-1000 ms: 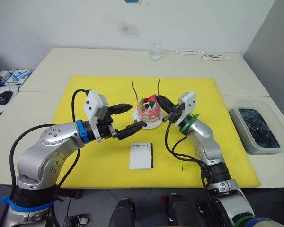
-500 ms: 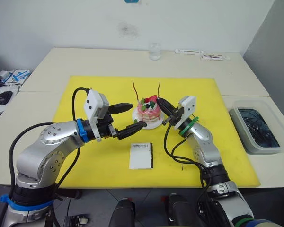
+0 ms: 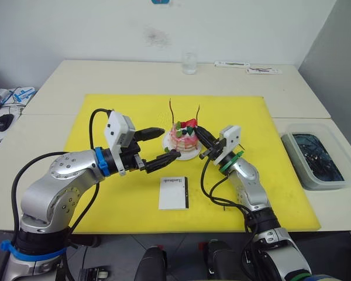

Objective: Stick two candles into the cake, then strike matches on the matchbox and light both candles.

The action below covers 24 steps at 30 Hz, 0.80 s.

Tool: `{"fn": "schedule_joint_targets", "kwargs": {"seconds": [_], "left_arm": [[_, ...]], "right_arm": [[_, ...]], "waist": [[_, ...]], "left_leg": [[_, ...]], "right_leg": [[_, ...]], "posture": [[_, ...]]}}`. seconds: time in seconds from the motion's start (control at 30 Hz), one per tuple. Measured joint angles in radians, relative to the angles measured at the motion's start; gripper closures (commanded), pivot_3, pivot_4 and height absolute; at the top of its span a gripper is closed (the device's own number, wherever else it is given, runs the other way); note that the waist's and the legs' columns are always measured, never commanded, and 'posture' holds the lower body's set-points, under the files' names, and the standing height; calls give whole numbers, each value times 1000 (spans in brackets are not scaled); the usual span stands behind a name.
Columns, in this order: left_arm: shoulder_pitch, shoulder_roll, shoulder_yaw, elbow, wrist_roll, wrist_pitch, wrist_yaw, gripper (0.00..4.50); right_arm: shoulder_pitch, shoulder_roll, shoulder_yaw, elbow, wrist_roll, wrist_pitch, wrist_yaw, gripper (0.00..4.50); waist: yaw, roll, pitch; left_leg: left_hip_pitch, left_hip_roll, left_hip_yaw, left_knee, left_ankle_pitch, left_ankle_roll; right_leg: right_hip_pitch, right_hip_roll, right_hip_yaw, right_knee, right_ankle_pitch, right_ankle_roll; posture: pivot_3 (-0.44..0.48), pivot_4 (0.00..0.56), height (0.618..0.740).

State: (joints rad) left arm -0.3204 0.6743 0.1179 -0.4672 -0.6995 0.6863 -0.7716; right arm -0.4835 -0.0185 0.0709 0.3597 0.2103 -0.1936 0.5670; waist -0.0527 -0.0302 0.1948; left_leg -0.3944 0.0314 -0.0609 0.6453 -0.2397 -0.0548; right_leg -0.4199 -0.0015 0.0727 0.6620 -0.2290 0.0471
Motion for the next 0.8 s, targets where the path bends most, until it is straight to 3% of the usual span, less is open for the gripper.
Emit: {"fn": "schedule_joint_targets", "kwargs": {"seconds": [0.2,0.3,0.53,0.8], "left_arm": [[1,-1,-1,-1,2,0,4,0],[1,-2,-2,-1,4,0,9,0],[1,-2,-7,-1,19,-12,13,0],[9,-1,-15,2,41,-37,2,0]], "right_arm": [[-2,8,2,0,8,-7,19,4491],[-7,13,0,0,10,-6,19,3921],[-13,8,0,-51,24,37,24,1490],[61,-82,10,-300,47,170,34,1490]], "waist": [[-1,0,0],[-2,0,0],[-2,0,0],[-1,0,0]], "left_leg": [[0,0,0,0,0,0],[0,0,0,0,0,0],[-1,0,0,0,0,0],[-2,0,-1,-1,0,0]], "right_leg": [[0,0,0,0,0,0],[0,0,0,0,0,0],[-1,0,0,0,0,0],[-1,0,-1,-1,-1,0]], "posture": [[0,150,740],[0,150,740],[0,150,740],[0,150,740]]}}
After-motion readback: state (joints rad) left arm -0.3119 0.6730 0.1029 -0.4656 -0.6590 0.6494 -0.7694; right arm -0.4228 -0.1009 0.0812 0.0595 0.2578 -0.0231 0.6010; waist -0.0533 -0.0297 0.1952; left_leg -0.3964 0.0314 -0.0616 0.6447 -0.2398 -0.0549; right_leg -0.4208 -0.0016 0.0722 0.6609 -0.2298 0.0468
